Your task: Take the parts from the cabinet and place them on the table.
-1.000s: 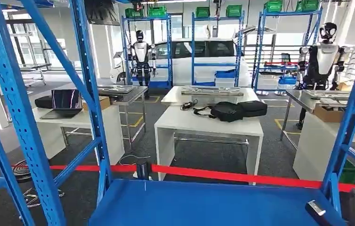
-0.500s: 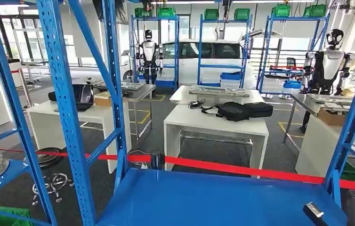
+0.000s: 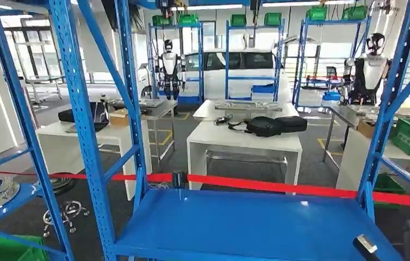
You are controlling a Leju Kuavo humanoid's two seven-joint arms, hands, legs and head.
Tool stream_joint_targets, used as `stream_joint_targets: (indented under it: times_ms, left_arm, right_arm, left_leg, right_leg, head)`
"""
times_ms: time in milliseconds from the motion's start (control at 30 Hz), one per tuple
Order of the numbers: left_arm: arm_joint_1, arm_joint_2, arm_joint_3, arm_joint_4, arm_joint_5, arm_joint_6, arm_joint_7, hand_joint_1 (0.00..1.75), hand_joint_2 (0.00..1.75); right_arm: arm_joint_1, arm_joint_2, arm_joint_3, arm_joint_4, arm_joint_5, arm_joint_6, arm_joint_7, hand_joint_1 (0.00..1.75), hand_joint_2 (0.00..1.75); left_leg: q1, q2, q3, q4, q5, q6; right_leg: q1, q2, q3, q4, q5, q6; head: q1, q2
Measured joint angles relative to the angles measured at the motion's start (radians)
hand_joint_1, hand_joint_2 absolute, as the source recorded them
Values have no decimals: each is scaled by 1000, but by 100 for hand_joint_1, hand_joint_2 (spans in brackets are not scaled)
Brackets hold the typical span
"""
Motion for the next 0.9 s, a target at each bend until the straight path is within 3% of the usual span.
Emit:
stream_joint_targets:
  times_ms: [33, 67, 100, 133, 200, 233, 267, 300, 400, 433, 467, 533, 567, 600, 633, 667, 700, 733, 767, 800, 900]
  left_arm:
    - [0, 0, 0, 0, 0, 0, 0, 0, 175]
    - [0, 0, 0, 0, 0, 0, 2, 0, 175]
    - [1, 0, 0, 0, 0, 0, 3, 0, 175]
    - [1, 0, 0, 0, 0, 1, 3, 0, 175]
    - [1, 0, 0, 0, 0, 2, 6, 0, 175]
    - [1, 0, 0, 0, 0, 4, 9, 0, 175]
    - [-1, 0, 0, 0, 0, 5, 10, 0, 175]
    - [-2, 0, 0, 0, 0, 8, 10, 0, 175]
    - [3, 0, 0, 0, 0, 11, 13, 0, 175]
    - [5, -1, 0, 1, -1, 12, 14, 0, 175]
    - [5, 0, 0, 1, -2, 12, 15, 0, 175]
    - [6, 0, 0, -1, -9, 13, 21, 0, 175]
    - [8, 0, 0, -1, -13, 13, 23, 0, 175]
    - [11, 0, 0, -1, -16, 13, 24, 0, 175]
    - [12, 0, 0, -1, -18, 14, 24, 0, 175]
    - [13, 0, 0, -1, -18, 14, 25, 0, 175]
    - [13, 0, 0, -1, -19, 14, 28, 0, 175]
    - [12, -1, 0, -1, -19, 14, 31, 0, 175]
    - [11, -1, 0, -1, -19, 14, 35, 0, 175]
    - [13, -1, 0, -1, -20, 14, 37, 0, 175]
    - [15, -1, -1, -1, -22, 14, 46, 0, 175]
  right_arm:
    - [0, 0, 0, 0, 0, 1, 0, 175, 175]
    - [0, 0, 0, 0, 0, 1, 0, 175, 175]
    - [1, 0, 0, 0, 0, 1, -1, 175, 175]
    - [2, 0, 0, 0, -3, 2, -4, 175, 175]
    - [2, -2, 0, 0, -8, 1, -14, 175, 175]
    - [2, -6, 0, 0, -11, 0, -19, 175, 175]
    - [2, -8, 0, -1, -18, -1, -19, 175, 175]
    - [2, -12, -2, -3, -28, -2, -23, 175, 175]
    - [9, -13, -5, -2, -46, -1, -37, 175, 175]
    - [18, -14, -8, -2, -54, 0, -40, 175, 175]
    - [31, -16, -11, 0, -64, 1, -44, 175, 175]
    - [44, -26, -20, 0, -86, -1, -49, 175, 175]
    - [51, -27, -28, 0, -95, -3, -51, 175, 175]
    - [61, -29, -35, 0, -101, -3, -51, 175, 175]
    - [72, -30, -40, 0, -103, -3, -51, 175, 175]
    - [79, -30, -43, 0, -104, -3, -51, 175, 175]
    - [84, -31, -46, 0, -106, -4, -51, 175, 175]
    - [88, -34, -49, -2, -109, -4, -48, 175, 175]
    - [92, -37, -57, -9, -114, -5, -45, 175, 175]
    - [94, -40, -63, -19, -116, -5, -45, 175, 175]
    - [112, -43, -75, -27, -117, -8, -40, 175, 175]
  left_leg:
    - [4, 0, -15, 72, -59, -6]
    - [8, 1, -29, 147, -98, -10]
    - [11, 1, -33, 202, -103, -13]
    - [13, 1, -22, 217, -78, -15]
    - [18, 1, 49, 148, -4, -14]
    - [19, 1, 114, 68, 5, -10]
    - [18, -1, 191, -31, -36, -7]
    - [9, -2, 240, -120, -68, 1]
    - [-4, -2, 209, -114, -38, 27]
    - [0, 1, 201, -120, -23, 38]
    - [2, 5, 188, -122, -6, 51]
    - [1, 4, 152, -121, 26, 61]
    - [-1, 5, 135, -120, 40, 62]
    - [-2, 5, 116, -118, 53, 63]
    - [-2, 5, 97, -116, 67, 62]
    - [-2, 6, 78, -114, 80, 61]
    - [-2, 7, 58, -110, 92, 59]
    - [-2, 8, 40, -105, 103, 56]
    - [-2, 7, 29, -97, 113, 52]
    - [-8, 6, 16, -92, 118, 46]
    - [-4, 7, 18, -99, 150, 28]
  right_leg:
    - [0, 0, -16, 0, 13, 1]
    - [0, 0, -34, 1, 26, 1]
    - [0, 0, -51, 1, 40, 3]
    - [0, 0, -68, 2, 53, 5]
    - [0, 0, -104, 4, 79, 12]
    - [0, 0, -118, 4, 92, 16]
    - [0, -2, -126, 6, 103, 22]
    - [0, -3, -133, 8, 113, 31]
    - [-11, -3, -133, -14, 154, 51]
    - [-13, -2, -138, -18, 159, 56]
    - [-14, 1, -152, 3, 115, 58]
    - [-13, 2, -192, 128, -21, 61]
    - [-11, 4, -209, 209, -69, 62]
    - [-9, 6, -219, 283, -89, 62]
    - [-7, 6, -213, 322, -76, 61]
    - [-5, 7, -189, 318, -41, 58]
    - [-4, 7, -145, 275, -4, 55]
    - [-3, 6, -86, 205, 12, 53]
    - [-3, 5, -10, 115, -6, 50]
    - [5, 4, 58, 10, -68, 46]
    - [11, 6, 48, 2, -56, 32]
  head:
    - [-2, 0]
    - [-2, 0]
    - [-3, 0]
    - [-3, 0]
    - [-3, 0]
    - [-3, 0]
    - [-3, 0]
    - [-2, 0]
    - [-1, 0]
    - [-3, 0]
    - [-2, -1]
    - [2, 0]
    - [2, 0]
    - [3, 0]
    - [3, 0]
    - [3, 0]
    - [3, 0]
    - [3, 0]
    - [4, 0]
    - [5, 0]
    - [-1, 0]
